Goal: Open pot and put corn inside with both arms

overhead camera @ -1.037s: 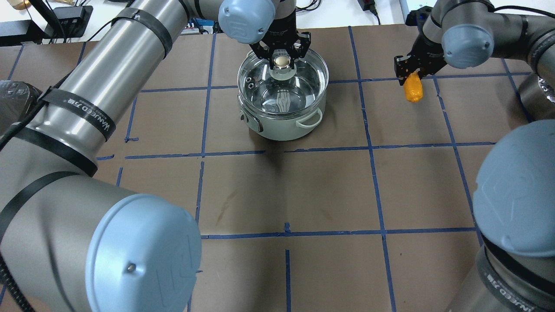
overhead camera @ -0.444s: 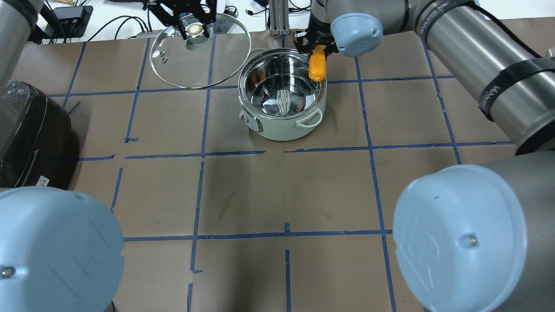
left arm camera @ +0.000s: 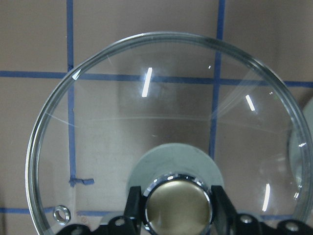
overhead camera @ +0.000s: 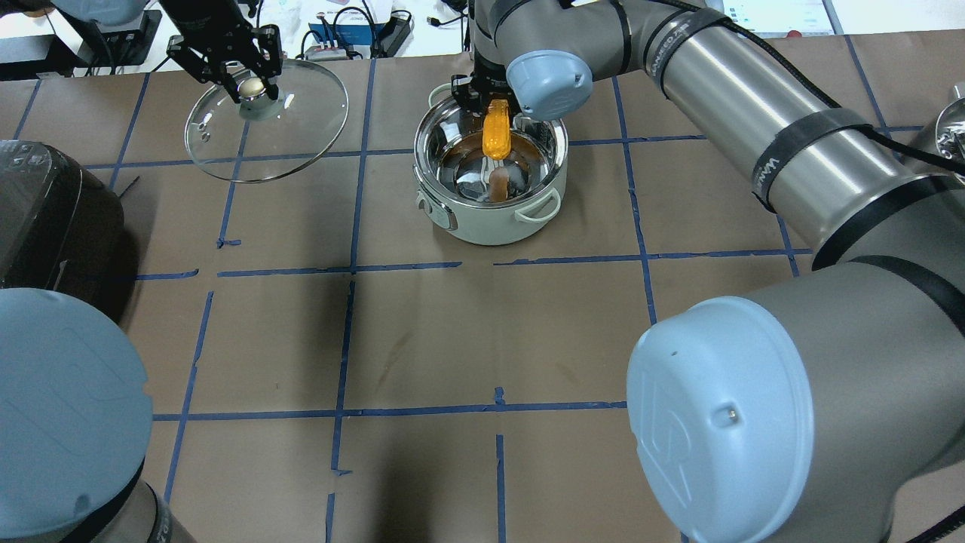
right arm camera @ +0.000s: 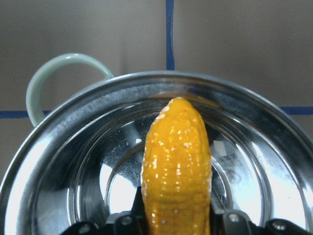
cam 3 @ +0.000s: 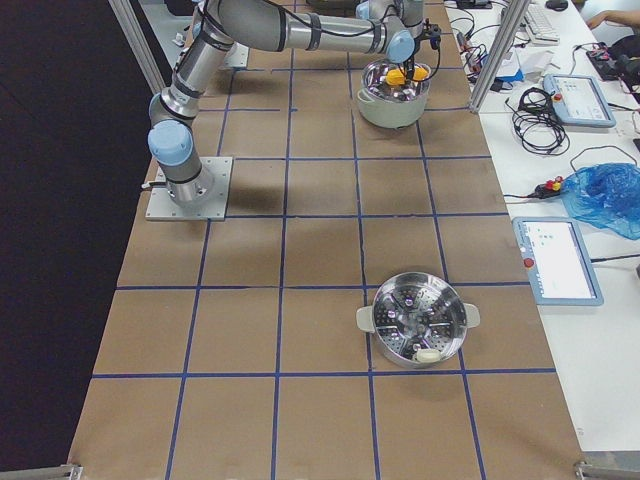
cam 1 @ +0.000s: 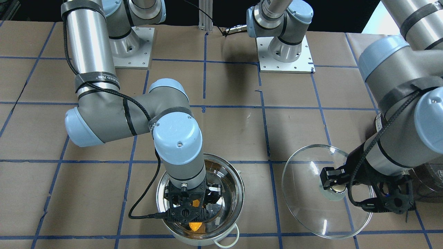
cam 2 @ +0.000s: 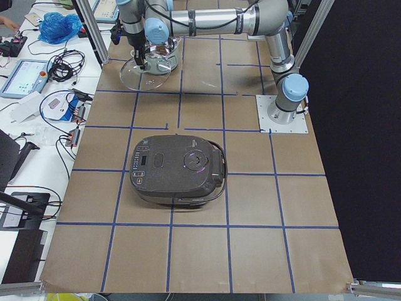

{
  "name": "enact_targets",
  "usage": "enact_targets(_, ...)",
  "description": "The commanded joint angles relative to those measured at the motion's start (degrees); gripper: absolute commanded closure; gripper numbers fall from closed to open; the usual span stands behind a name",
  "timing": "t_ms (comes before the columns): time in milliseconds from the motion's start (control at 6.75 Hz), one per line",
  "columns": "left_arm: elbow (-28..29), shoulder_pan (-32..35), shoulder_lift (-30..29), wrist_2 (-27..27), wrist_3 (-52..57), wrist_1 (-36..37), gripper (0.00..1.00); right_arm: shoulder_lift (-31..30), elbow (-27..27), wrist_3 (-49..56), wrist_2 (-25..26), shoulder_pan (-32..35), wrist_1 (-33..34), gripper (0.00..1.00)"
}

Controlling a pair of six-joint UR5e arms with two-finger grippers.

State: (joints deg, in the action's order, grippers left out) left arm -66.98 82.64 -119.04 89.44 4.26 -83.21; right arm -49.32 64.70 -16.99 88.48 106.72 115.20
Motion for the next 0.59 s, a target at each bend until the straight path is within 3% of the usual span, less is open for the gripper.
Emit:
enact_targets(0, -10.0, -1.2, -1.6, 0.0, 1.1, 13.2, 0.99, 1.4, 3.7, 0.5, 0.2, 0.3, 0.6, 0.58)
enact_targets(148, -11.7, -1.2, -3.3, 0.3, 1.8, 15.3, 0.99, 1.2, 3.8, 0.6, 0.2, 0.3, 0.6, 0.03)
enact_targets(444, -11.7, -1.4, -6.5, 0.6, 1.8, 16.3, 0.99, -0.6, 3.5, 0.6, 0.1, 0.2, 0.5, 0.0)
